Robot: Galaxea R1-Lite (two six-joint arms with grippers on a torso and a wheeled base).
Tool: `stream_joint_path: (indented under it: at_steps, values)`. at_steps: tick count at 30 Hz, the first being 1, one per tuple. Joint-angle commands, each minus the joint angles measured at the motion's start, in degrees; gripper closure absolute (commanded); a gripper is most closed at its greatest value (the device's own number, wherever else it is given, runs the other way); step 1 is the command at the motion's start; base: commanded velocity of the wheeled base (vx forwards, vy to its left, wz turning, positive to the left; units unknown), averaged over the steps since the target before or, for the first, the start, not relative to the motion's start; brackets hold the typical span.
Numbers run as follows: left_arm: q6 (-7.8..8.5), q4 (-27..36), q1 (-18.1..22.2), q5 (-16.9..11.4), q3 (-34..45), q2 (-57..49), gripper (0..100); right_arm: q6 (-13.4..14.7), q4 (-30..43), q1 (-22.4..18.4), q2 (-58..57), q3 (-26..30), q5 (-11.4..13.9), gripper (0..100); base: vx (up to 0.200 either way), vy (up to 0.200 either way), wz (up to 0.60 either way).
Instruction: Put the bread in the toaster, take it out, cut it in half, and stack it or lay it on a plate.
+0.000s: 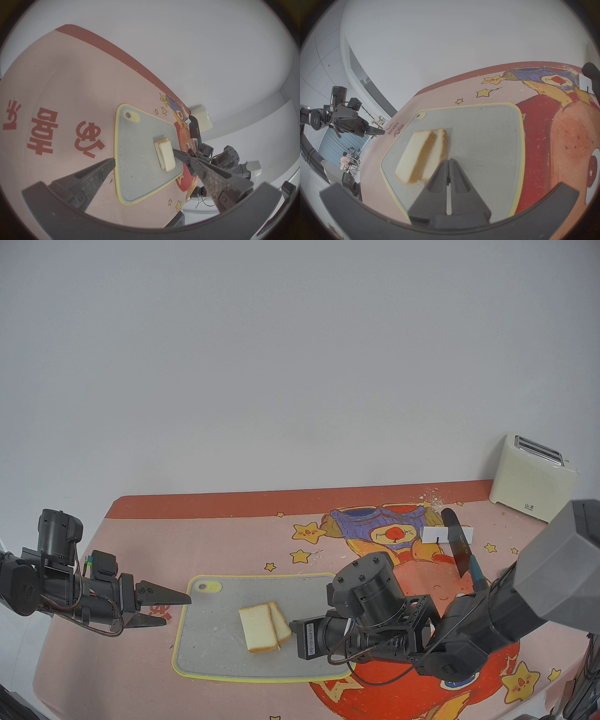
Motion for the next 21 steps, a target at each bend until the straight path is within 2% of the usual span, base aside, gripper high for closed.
stream_joint_path:
  at_steps: [1, 21]
  values:
    - [0.10, 0.3, -0.1, -0.1, -0.1, 1.6, 0, 0.1, -0.1, 0.4, 2.2, -0.6, 0.0, 100, 0.000, 0.000, 0.00]
    - [0.02, 0.7, -3.2, -0.3, 0.3, 3.6, 0, 0.2, -0.4, 3.7, 4.6, -3.9, -0.1, 100, 0.000, 0.000, 0.00]
